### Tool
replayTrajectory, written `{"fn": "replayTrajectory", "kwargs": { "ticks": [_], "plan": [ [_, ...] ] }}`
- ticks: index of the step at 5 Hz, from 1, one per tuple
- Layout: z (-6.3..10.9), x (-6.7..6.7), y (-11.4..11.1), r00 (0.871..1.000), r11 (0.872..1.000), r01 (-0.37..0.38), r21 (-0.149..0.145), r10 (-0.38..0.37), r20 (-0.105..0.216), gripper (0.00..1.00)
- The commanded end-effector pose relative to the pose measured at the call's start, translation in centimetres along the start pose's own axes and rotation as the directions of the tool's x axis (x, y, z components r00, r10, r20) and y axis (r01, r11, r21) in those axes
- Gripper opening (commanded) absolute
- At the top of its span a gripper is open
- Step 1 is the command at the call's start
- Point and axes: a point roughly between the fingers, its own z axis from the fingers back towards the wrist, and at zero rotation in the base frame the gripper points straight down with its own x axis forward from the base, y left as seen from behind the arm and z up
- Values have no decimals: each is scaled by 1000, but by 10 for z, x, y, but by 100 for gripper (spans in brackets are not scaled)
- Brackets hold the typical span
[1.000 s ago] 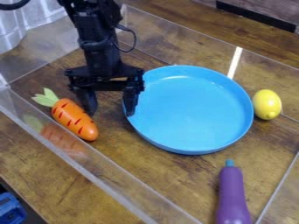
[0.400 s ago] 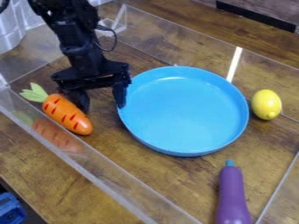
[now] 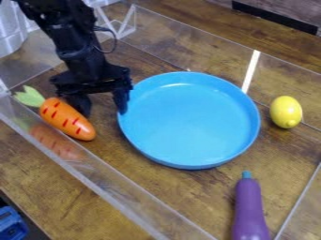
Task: Move the carrot to the left side
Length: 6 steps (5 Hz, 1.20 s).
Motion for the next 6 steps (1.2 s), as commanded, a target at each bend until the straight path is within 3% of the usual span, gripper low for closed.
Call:
{"fn": "replayTrajectory", "kwargs": {
  "ticks": [1,2,4,6],
  "plan": [
    [15,6,18,999,1000,-23,6,23,27,100],
    [17,9,18,999,1000,-23,8,22,33,100],
    [11,3,8,996,997,-74,20,73,54,100],
    [6,2,9,997,998,-52,20,50,62,100]
  ]
}}
